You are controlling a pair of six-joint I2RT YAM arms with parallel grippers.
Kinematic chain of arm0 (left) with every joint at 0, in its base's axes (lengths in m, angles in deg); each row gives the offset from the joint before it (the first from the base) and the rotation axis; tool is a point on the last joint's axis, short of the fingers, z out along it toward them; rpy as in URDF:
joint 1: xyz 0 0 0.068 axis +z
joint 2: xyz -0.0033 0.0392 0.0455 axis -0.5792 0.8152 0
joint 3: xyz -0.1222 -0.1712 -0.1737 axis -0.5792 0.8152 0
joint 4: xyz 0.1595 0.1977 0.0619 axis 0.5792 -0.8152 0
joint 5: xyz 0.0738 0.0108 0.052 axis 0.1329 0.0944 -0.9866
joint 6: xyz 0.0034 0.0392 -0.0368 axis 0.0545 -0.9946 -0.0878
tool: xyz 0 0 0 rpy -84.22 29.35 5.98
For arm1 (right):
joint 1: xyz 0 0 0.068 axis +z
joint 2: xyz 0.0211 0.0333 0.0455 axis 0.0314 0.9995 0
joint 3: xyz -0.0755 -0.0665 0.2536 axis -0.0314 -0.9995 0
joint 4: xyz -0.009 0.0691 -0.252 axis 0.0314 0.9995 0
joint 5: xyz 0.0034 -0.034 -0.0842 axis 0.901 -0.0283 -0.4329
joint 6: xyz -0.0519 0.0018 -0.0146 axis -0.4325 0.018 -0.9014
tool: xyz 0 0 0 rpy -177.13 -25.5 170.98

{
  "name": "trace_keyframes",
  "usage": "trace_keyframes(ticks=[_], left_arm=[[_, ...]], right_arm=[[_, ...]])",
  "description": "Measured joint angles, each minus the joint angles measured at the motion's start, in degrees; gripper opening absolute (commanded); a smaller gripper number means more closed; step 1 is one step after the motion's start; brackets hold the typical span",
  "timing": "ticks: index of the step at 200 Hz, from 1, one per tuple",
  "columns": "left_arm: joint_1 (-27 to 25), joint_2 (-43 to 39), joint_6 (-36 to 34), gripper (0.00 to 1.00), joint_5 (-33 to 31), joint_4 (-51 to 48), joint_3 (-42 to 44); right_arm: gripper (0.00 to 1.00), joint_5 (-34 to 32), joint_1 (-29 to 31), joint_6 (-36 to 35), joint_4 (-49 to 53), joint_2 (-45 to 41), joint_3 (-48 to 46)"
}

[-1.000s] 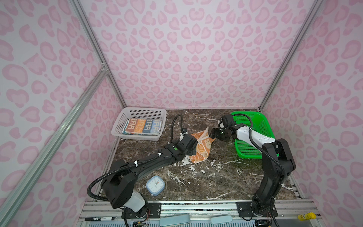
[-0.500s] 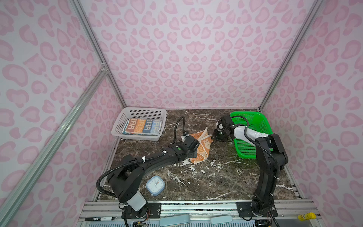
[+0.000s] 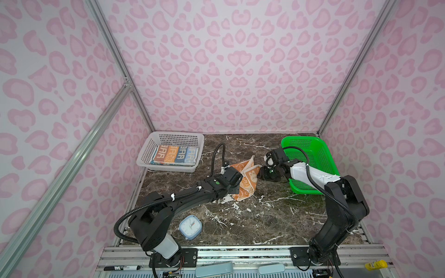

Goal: Fold and stack the towels

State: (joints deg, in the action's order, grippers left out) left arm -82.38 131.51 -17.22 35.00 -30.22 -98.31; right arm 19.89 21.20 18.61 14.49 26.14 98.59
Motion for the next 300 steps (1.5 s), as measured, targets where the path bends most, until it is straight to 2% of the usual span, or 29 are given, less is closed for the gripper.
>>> trace_keyframes(ticks=[35,58,75,98,120,154,205,256,287,300], left_arm=[[-0.31,1.62,2.21,0.98,2.36,0.81,-0.2],[-0.85,3.89,3.15,0.98,4.94,1.75,-2.8],[-1.05,6.43,3.39,0.98,6.27,2.12,-5.64],[-0.37,9.9,3.54,0.98,7.21,2.1,-8.68],[1.29,12.13,3.93,0.98,8.68,2.54,-9.42],[3.91,15.23,5.07,0.98,11.56,4.13,-9.81],[6.69,20.92,5.03,0.98,15.45,4.61,-13.94],[11.65,24.85,1.55,0.98,15.72,1.84,-20.35],[14.58,23.52,-1.22,0.98,14.47,-0.2,-22.75],[15.28,21.35,-2.14,0.98,14.23,-1.42,-22.58]], right_arm=[[0.7,-0.17,-3.74,-0.74,0.68,7.21,8.04],[0.66,0.28,-4.09,-0.92,1.22,11.34,12.24],[0.58,1.51,-4.13,-0.85,0.87,14.1,14.14],[0.38,3.08,-3.8,-0.55,-0.04,15.85,14.03],[0.19,4.09,-2.8,0.09,-1.46,15.13,11.41],[0.0,5.35,-1.51,1.25,-3.98,12.44,5.53],[0.0,5.22,0.09,2.25,-5.81,7.98,1.05],[0.0,1.97,8.48,2.36,-6.29,-1.95,-8.22],[0.0,-0.04,13.2,2.73,-6.23,-2.67,-10.78],[0.15,-0.52,14.08,2.71,-6.1,-2.05,-10.75]])
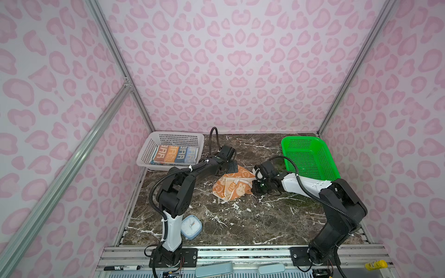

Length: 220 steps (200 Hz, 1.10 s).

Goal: Fold and stack the towels

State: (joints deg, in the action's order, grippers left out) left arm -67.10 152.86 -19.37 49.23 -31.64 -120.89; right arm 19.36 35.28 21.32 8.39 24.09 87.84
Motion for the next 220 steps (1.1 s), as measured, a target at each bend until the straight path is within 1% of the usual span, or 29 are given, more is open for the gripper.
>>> trace_keyframes(ticks=[7,8,9,11,14,16,30,44,62,70,96,120,187,220], left_arm=[[0.07,-1.86,-0.37,0.98,-0.2,0.09,0.61],[0.07,-2.03,-0.35,0.98,-0.2,0.09,0.68],[0.07,-2.47,-0.35,0.98,-0.09,0.07,0.83],[0.04,-3.1,-0.35,0.98,0.13,0.07,1.09],[0.02,-3.93,-0.39,0.98,0.39,0.04,1.44],[0.02,-4.5,-0.44,0.98,0.5,-0.02,1.66],[-0.04,-9.18,-0.42,0.98,1.62,2.21,6.08],[-0.31,-12.63,0.46,0.98,4.39,2.75,10.78],[-1.11,-14.64,1.88,0.98,5.88,3.21,14.78],[-1.73,-15.21,2.56,0.98,6.71,3.34,16.0],[-2.99,-15.41,3.63,0.98,8.2,4.33,17.81],[-3.56,-14.86,4.31,0.98,8.15,5.22,18.23],[-4.83,-13.6,4.87,0.98,8.13,5.66,18.43],[-5.05,-13.6,4.83,0.98,7.43,5.53,18.43]], right_arm=[[0.23,-0.09,0.26,0.0,0.22,0.0,0.0],[0.23,-0.09,0.28,0.0,0.22,-0.02,0.0],[0.26,-0.09,0.28,0.0,0.24,-0.04,0.0],[0.28,-0.09,0.28,-0.04,0.24,-0.15,0.0],[0.3,-0.07,0.28,-0.17,0.26,-0.31,0.0],[0.33,-0.07,0.28,-0.33,0.26,-0.42,0.0],[0.45,-0.09,-0.35,-0.66,0.87,-1.62,0.22],[0.52,-0.07,-1.99,-1.11,1.51,-2.86,1.09],[0.61,-0.11,-5.29,-1.51,1.95,-3.26,2.75],[0.63,0.02,-7.17,-1.62,2.27,-3.04,3.61],[0.65,1.01,-11.82,-1.64,2.36,-0.68,5.81],[0.65,2.99,-13.73,-1.05,2.25,0.72,6.1],[0.66,8.55,-16.31,4.66,-3.17,4.22,3.98],[0.66,10.23,-16.5,6.47,-5.35,4.48,3.96]])
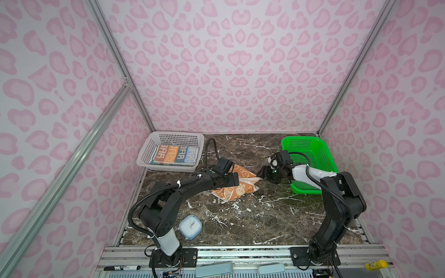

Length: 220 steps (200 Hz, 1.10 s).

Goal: Fold and stack the towels

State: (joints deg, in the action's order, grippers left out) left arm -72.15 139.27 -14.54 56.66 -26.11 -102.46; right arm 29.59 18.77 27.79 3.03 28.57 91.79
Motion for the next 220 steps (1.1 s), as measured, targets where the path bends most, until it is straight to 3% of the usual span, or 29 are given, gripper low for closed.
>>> trace_keyframes(ticks=[29,53,124,144,220], left_arm=[[-0.02,0.0,0.0,0.98,-0.63,-0.04,0.0],[-0.15,-0.02,0.0,0.98,-0.83,-0.07,0.04],[-0.33,-1.27,-1.33,0.98,-3.45,-1.7,0.63],[-0.33,-1.27,-2.27,0.98,-4.15,-3.02,0.26],[0.39,4.92,-4.92,0.99,-3.04,-5.6,-6.64]], right_arm=[[0.66,1.6,-0.9,3.61,-3.89,0.42,-1.73],[0.58,2.29,-0.72,5.55,-6.03,1.46,-1.88],[0.09,2.97,-0.46,6.54,-8.17,1.66,-1.95],[0.0,2.62,-0.35,5.64,-7.63,1.46,-1.73],[0.0,-2.82,4.42,-0.66,-0.55,-2.73,2.62]])
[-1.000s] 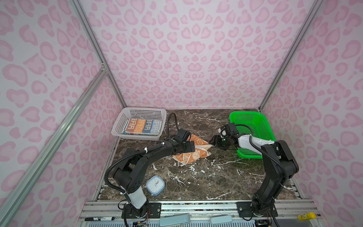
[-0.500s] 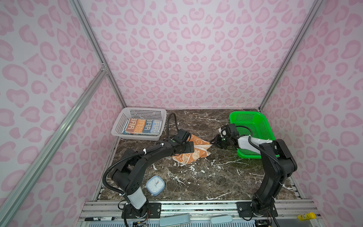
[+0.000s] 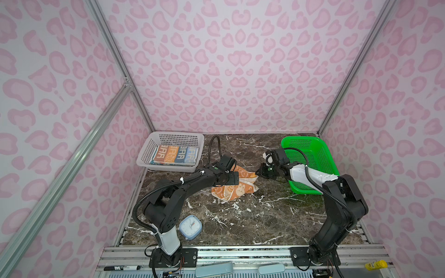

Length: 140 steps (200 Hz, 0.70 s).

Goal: Fold and stack the towels

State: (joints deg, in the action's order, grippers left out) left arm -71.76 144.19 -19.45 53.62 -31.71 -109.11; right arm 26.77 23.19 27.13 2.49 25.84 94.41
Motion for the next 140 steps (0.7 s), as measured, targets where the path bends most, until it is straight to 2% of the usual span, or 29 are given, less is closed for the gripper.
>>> trace_keyframes(ticks=[55,100,140], left_arm=[[2.43,4.57,-0.2,0.86,3.45,0.61,-1.36],[3.02,5.49,-0.15,0.66,7.52,1.62,-2.03],[2.97,5.35,0.09,0.56,9.11,2.93,-1.97]], right_arm=[[0.0,-1.49,0.11,-1.38,1.92,-0.09,0.46],[0.0,-1.53,0.09,-1.73,1.75,-0.07,-0.39],[0.0,-1.51,0.09,-1.75,1.68,0.04,-0.7]])
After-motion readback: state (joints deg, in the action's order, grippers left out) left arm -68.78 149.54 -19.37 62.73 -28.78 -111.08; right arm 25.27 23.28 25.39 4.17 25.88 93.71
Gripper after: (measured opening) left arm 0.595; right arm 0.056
